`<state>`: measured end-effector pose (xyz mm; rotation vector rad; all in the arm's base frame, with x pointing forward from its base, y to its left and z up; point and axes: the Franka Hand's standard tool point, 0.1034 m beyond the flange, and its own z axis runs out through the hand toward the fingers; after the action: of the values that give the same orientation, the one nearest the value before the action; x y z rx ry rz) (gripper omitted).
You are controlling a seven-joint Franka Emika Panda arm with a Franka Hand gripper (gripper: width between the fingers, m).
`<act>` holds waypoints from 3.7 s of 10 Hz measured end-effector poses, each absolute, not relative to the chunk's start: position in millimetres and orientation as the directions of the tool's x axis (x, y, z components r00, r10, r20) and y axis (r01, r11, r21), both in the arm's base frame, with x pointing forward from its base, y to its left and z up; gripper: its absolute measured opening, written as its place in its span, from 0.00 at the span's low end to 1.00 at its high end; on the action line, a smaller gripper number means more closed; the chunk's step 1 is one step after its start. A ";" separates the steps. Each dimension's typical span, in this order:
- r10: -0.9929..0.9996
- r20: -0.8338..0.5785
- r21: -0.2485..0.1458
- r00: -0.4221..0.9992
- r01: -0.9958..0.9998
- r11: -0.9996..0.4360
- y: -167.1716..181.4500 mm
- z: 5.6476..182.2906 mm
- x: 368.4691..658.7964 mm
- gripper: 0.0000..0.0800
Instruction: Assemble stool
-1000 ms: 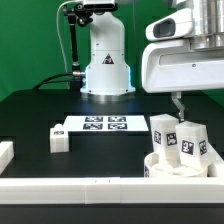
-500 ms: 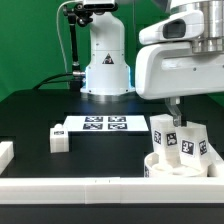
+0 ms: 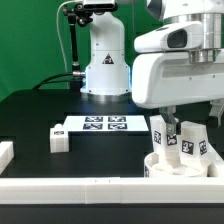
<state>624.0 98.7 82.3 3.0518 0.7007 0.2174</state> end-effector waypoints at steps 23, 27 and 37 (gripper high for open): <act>-0.862 0.005 -0.173 0.507 -0.848 -0.500 107.2 82.4 624.1 0.42; -0.953 -0.046 -0.174 0.300 -0.942 -0.288 108.5 82.5 624.1 0.42; -0.817 -0.246 -0.099 -0.521 -0.826 0.556 119.7 81.7 623.7 0.42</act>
Offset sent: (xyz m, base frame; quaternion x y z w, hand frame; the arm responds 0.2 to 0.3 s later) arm 0.0000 0.0000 0.0000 0.0000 0.0000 0.0000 1.0000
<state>623.7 119.7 81.7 1.6199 -2.9983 -0.0528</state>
